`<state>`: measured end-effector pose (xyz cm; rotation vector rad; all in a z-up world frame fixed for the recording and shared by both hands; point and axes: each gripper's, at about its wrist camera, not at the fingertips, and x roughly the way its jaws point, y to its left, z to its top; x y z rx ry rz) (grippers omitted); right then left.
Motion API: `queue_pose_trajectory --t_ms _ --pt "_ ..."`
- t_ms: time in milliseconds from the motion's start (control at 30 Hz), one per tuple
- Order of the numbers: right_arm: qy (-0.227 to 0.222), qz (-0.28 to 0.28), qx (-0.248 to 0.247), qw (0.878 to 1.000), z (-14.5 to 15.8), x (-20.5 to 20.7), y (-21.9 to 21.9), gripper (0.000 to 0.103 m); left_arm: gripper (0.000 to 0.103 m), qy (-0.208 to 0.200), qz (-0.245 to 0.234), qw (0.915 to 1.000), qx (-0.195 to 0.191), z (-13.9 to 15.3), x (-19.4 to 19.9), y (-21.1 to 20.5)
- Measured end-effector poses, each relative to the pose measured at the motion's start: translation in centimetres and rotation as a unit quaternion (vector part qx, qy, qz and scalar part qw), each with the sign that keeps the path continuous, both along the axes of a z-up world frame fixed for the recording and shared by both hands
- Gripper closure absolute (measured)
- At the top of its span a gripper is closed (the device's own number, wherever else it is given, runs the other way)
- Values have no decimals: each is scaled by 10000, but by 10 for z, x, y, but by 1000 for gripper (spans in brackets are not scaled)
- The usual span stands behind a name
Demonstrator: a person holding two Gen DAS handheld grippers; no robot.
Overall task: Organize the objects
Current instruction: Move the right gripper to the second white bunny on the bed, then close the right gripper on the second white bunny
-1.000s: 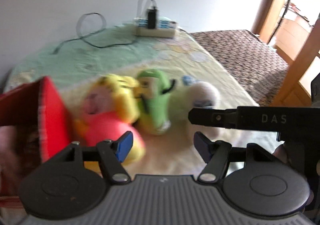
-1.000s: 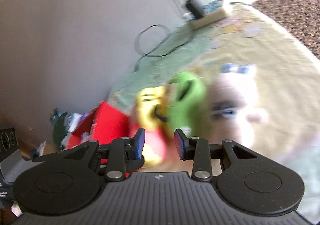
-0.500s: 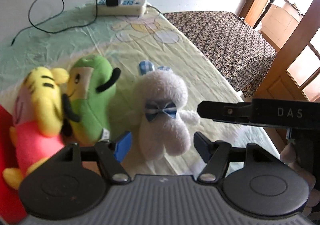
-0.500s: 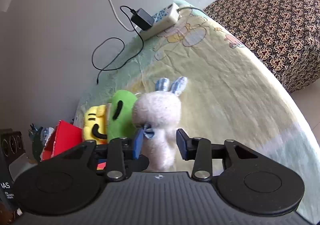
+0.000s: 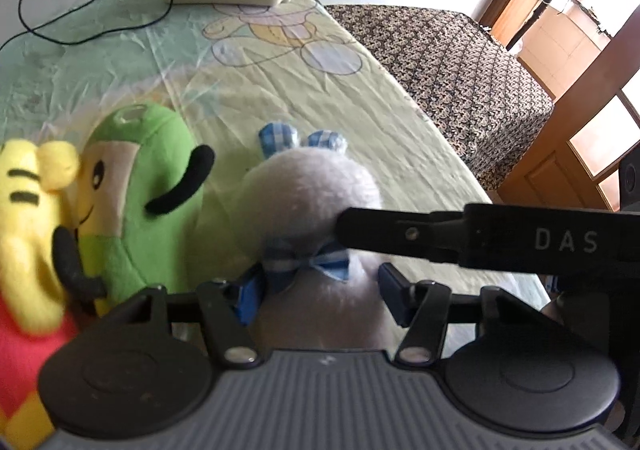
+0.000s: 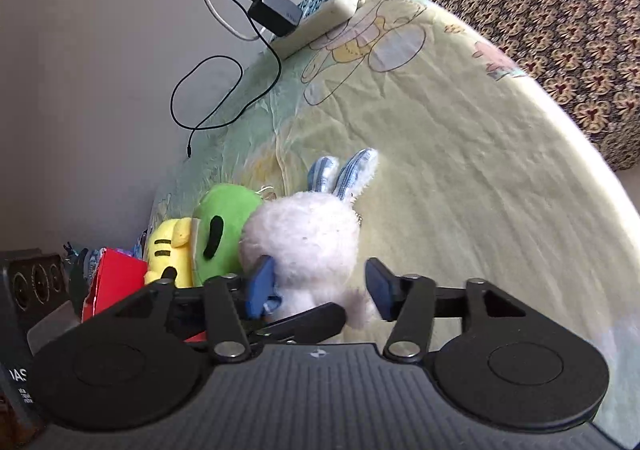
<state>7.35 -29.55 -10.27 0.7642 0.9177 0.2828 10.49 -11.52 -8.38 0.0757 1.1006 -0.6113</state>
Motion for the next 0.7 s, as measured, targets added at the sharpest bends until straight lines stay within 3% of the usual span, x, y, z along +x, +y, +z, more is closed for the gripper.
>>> queue_pose_trajectory --t_ms 167,267,500,700 --pt "96 88 331 9994 -9 14 2 46 40 46 24 10000 -39 -7 9 -2" --pt "145 170 620 9978 -12 17 3 55 40 -49 -43 10000 70 -7 4 -4" --pt "2 432 364 9984 5 5 8 59 43 99 -27 9999 -49 -1 -1 4" --pt "-116 539 252 9982 21 -18 11 59 43 -61 -198 9998 55 14 -29 4"
